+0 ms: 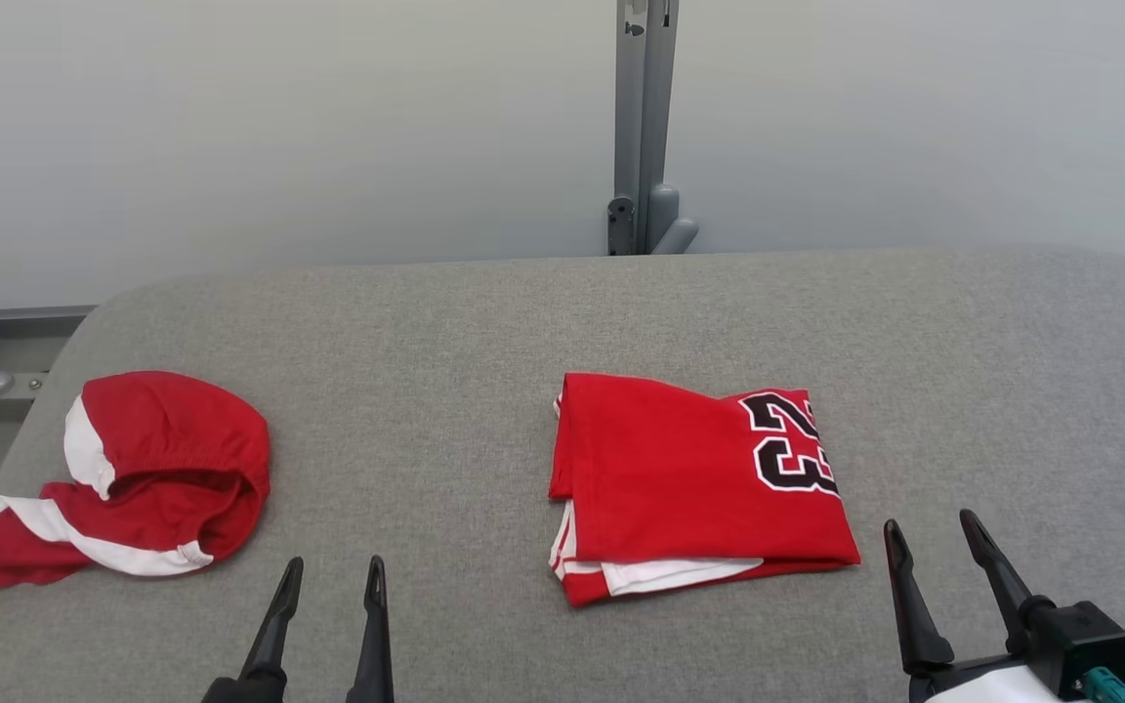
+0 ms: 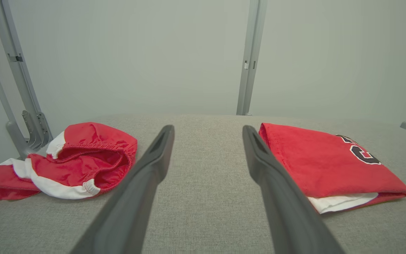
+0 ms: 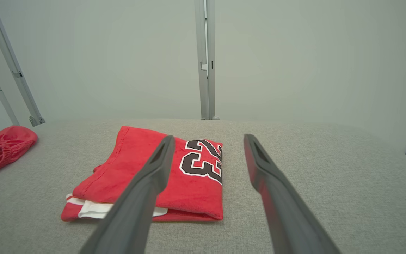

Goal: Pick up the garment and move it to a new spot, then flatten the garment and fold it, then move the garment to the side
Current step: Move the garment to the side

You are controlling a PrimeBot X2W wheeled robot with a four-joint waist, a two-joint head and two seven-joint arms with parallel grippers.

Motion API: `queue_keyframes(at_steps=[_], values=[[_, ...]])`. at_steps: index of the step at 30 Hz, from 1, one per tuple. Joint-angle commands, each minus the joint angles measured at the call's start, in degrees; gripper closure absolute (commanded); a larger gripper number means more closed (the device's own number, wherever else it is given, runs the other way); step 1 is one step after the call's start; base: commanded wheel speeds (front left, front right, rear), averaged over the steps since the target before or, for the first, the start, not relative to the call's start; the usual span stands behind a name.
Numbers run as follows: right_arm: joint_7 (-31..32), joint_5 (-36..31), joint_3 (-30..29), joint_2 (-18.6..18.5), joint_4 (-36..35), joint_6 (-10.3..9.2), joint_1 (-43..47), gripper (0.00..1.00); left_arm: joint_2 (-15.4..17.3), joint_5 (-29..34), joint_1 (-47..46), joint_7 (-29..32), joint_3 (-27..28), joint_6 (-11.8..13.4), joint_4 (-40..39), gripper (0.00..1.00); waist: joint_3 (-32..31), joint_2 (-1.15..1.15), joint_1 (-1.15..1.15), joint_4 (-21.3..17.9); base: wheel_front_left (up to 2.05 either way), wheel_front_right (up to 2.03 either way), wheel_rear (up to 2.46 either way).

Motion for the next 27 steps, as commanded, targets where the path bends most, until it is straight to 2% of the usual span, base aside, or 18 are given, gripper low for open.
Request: queue_keyframes(at_steps=[1,27], values=[[-0.20,-0.32,0.17,0.07,0.21,-0.02,0.97,0.00,0.06,0.76,0.98,-0.14,0.37,-0.25,0.29,0.00,-0.50,0.00,0.00,-0.35,0.00,0.00,0.00],[-0.20,-0.75,1.24,-0.01,0.45,-0.02,1.40,0.00,0.05,0.97,1.91,-0.14,0.62,-0.83,1.91,0.00,-0.95,0.00,0.00,-0.22,0.00,0.00,0.00]])
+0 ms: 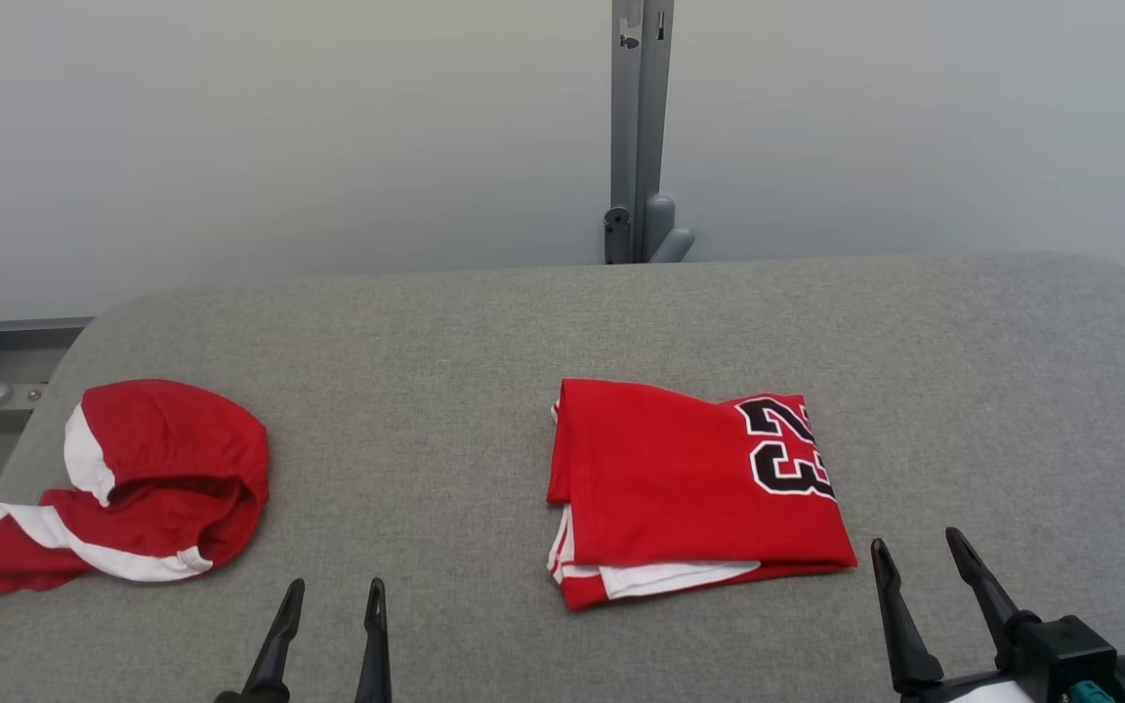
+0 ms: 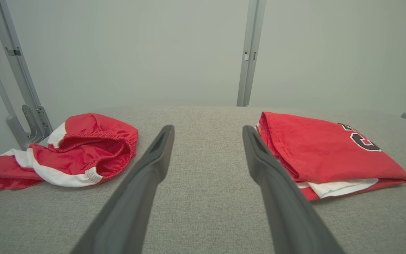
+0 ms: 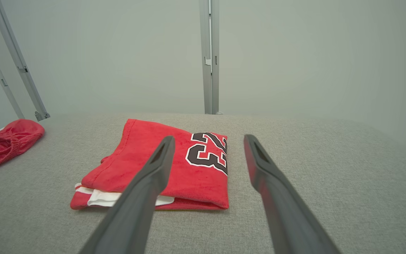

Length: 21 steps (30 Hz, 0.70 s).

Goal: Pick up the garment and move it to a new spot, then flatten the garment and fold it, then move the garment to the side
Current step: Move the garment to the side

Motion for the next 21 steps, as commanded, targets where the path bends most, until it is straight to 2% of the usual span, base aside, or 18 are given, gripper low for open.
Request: queue_keyframes(at_steps=[1,12,17,21], values=[[-0.20,-0.54,0.01,-0.16,0.03,-0.02,-0.13,0.00,0.05,0.18,0.55,-0.13,-0.12,-0.15,0.09,0.00,0.16,0.00,0.00,0.18,0.00,0.00,0.00],[-0.20,1.78,1.70,-1.49,2.40,-0.02,-3.02,0.00,0.05,0.58,-0.27,-0.13,-0.72,0.12,-0.43,0.00,1.95,0.00,0.00,0.99,0.00,0.00,0.00],[-0.20,8.41,5.76,-5.29,7.67,-0.02,-7.91,0.00,0.05,0.69,-1.34,-0.13,-1.31,0.06,-0.61,0.00,3.88,0.00,0.00,1.51,0.00,0.00,0.00],[-0.20,19.34,8.40,-8.68,13.00,-0.02,-13.42,0.00,0.05,1.06,-2.14,-0.13,-1.77,-0.30,-0.80,0.00,5.74,0.00,0.00,2.09,0.00,0.00,0.00]])
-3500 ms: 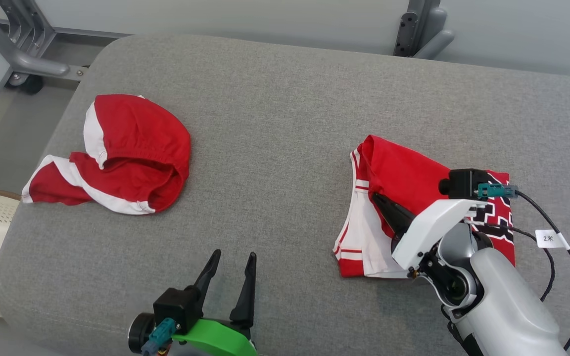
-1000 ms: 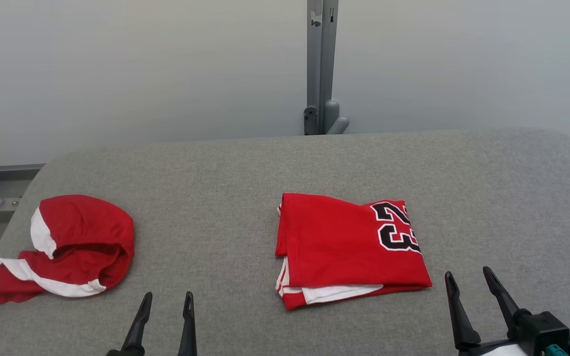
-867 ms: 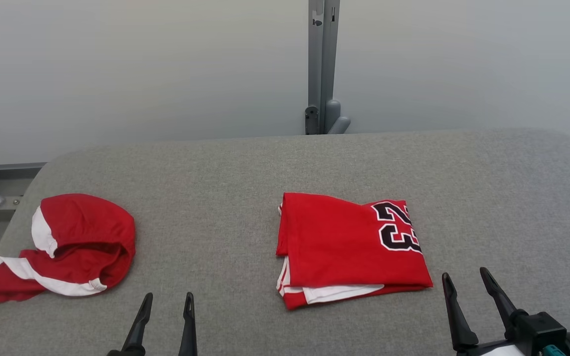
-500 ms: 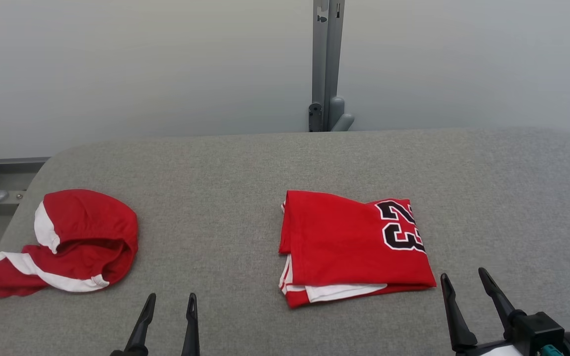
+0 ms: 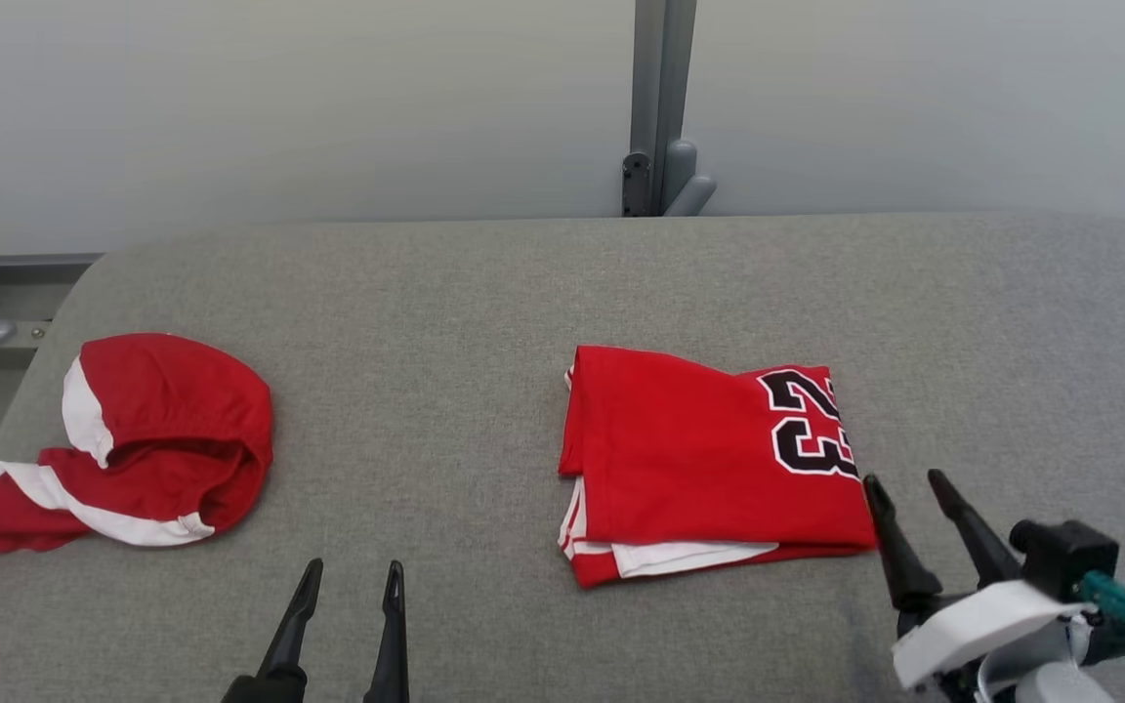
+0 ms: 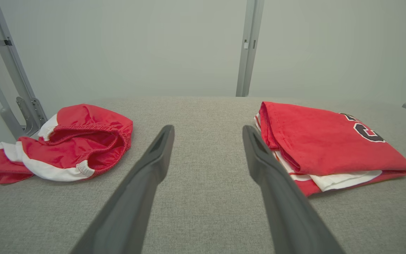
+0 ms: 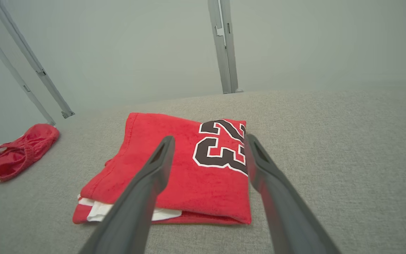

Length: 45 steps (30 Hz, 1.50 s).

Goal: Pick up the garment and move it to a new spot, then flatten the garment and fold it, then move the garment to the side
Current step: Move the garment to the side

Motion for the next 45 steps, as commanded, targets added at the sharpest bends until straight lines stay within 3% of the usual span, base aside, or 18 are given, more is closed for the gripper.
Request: queue_keyframes(at_steps=[1,6,7,13,18,24,34,35,36,37,38,39,45], values=[[-0.19,5.79,0.63,-1.80,2.19,-0.02,-3.18,0.00,0.05,0.54,-1.31,-0.13,-0.14,-0.26,-0.13,0.00,1.90,0.00,0.00,0.80,0.00,0.00,0.00],[0.04,22.07,6.11,-7.49,7.11,-0.01,-9.82,0.00,0.05,1.09,-3.38,-0.13,-0.80,-1.02,-0.51,0.00,5.71,0.00,0.00,2.30,0.00,0.00,0.00],[0.04,22.07,6.11,-7.49,7.11,-0.01,-9.82,0.00,0.05,1.09,-3.38,-0.13,-0.80,-1.02,-0.51,0.00,5.71,0.00,0.00,2.30,0.00,0.00,0.00],[4.94,40.05,13.69,-14.78,6.58,0.00,-15.02,0.00,0.05,1.36,-6.08,-0.14,-1.52,-1.57,-0.50,0.00,10.25,0.00,0.00,3.59,0.00,0.00,0.00],[8.97,50.81,16.88,-18.76,5.55,0.00,-17.30,0.00,0.05,1.09,-8.17,-0.13,-2.26,-1.66,-0.21,0.00,12.92,0.00,0.00,4.31,0.00,0.00,0.00],[12.31,57.60,19.07,-21.20,7.33,0.00,-19.31,0.00,0.05,1.35,-10.26,-0.13,-3.38,-2.00,0.21,0.00,15.07,0.00,0.00,5.15,0.00,0.00,0.00],[15.15,61.42,22.63,-22.21,9.18,-0.01,-21.88,0.00,0.05,1.31,-12.21,-0.13,-4.10,-2.21,0.51,0.00,17.05,0.00,0.00,6.07,0.00,0.00,0.00],[15.30,61.67,22.89,-22.17,9.21,-0.01,-22.00,0.09,0.05,1.17,-12.26,-0.13,-4.06,-2.18,0.52,0.00,17.13,0.00,0.00,6.04,0.00,0.00,0.00],[15.53,61.95,23.16,-22.16,9.15,-0.02,-22.13,0.37,0.05,1.14,-12.30,-0.13,-4.04,-2.19,0.57,0.00,17.17,0.00,0.00,5.99,0.00,0.00,0.00],[15.68,62.29,23.38,-22.19,9.06,-0.02,-22.24,0.58,0.05,1.14,-12.34,-0.14,-4.04,-2.24,0.57,0.00,17.20,0.00,0.00,5.93,0.00,0.00,0.00],[15.77,62.53,23.60,-22.29,8.95,-0.02,-22.35,0.73,0.05,1.20,-12.38,-0.13,-4.11,-2.34,0.57,0.00,17.21,0.00,0.00,5.86,0.00,0.00,0.00],[15.81,62.75,23.75,-22.43,8.81,-0.02,-22.47,1.00,0.05,1.27,-12.41,-0.13,-4.16,-2.38,0.58,0.00,17.20,0.00,0.00,5.76,0.00,0.00,0.00],[14.89,63.99,23.56,-23.54,7.99,-0.01,-22.54,1.00,0.05,1.56,-12.45,-0.13,-4.10,-2.30,0.58,0.00,16.96,0.00,0.00,4.70,0.00,0.00,0.00]])
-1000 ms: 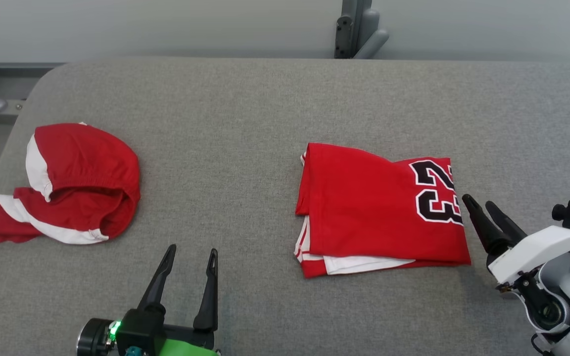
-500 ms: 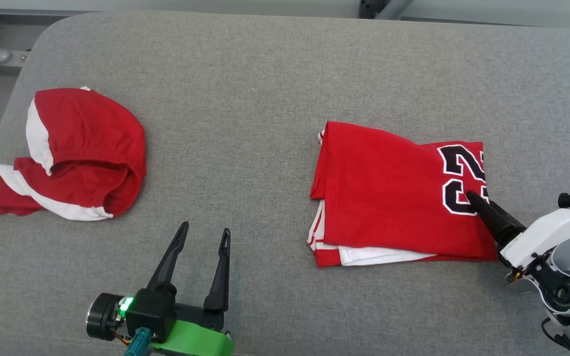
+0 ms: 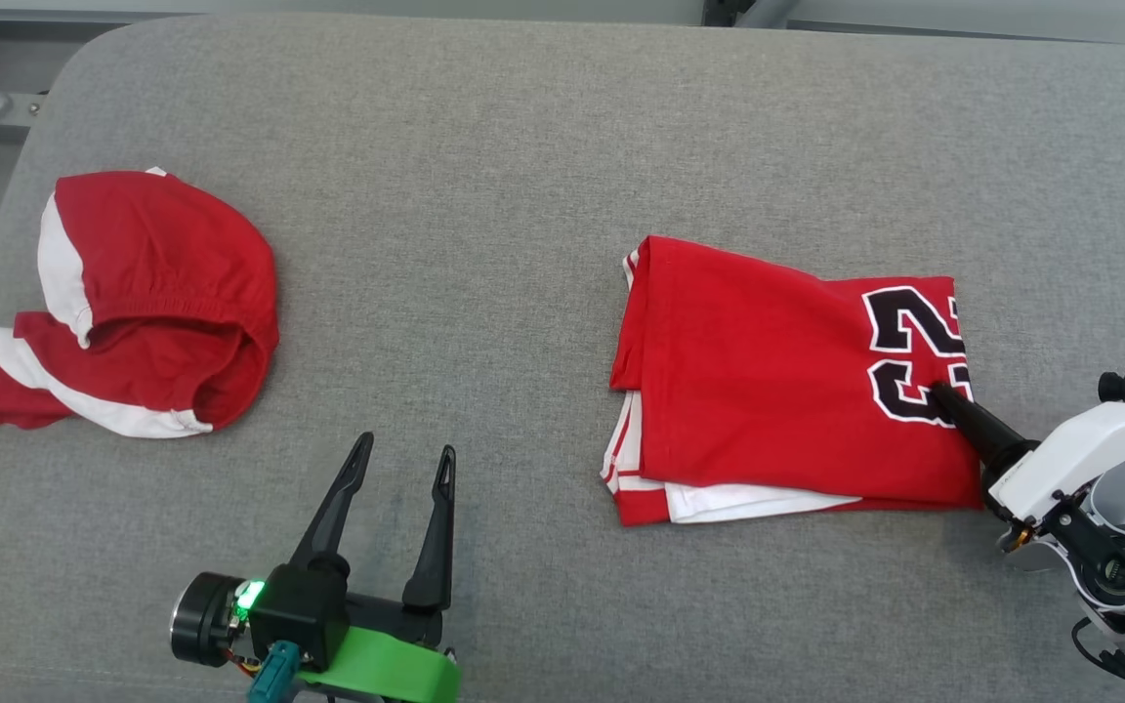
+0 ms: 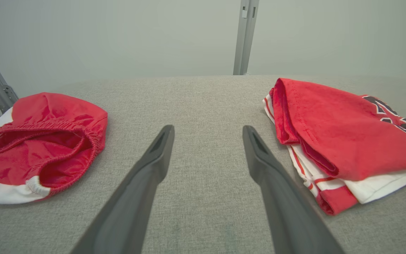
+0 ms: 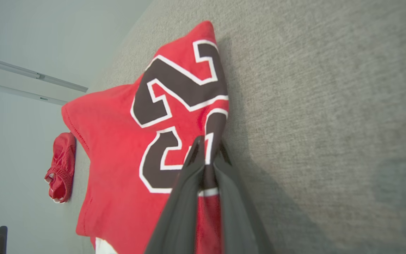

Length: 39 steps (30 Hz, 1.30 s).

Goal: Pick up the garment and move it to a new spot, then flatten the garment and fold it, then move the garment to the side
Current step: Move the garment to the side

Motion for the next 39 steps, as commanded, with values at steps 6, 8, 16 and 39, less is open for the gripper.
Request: queue_keyframes(at_steps=[6,8,16,39], values=[[-2.24,-0.48,0.06,-1.30,-1.15,0.00,-0.96,1.00,0.05,1.00,-0.74,-0.13,0.44,-0.55,-0.26,0.00,0.14,0.00,0.00,-2.25,0.00,0.00,0.00],[-2.78,-0.97,0.46,-1.48,-1.52,0.00,-1.31,1.00,0.05,1.17,-0.92,-0.13,0.68,-0.66,-0.30,0.00,0.51,0.00,0.00,-3.42,0.00,0.00,0.00],[-5.84,-2.33,2.31,-1.58,-2.15,0.00,-3.46,1.00,0.06,2.52,-2.10,-0.14,2.06,-1.74,-0.45,0.00,2.43,0.00,0.00,-9.88,0.00,0.00,0.00],[-13.84,-6.53,7.93,-2.43,0.23,0.00,-19.71,1.00,4.46,8.30,-12.68,-0.13,-0.22,-4.33,-5.34,0.00,15.78,0.00,0.00,-22.29,0.00,0.00,0.00]])
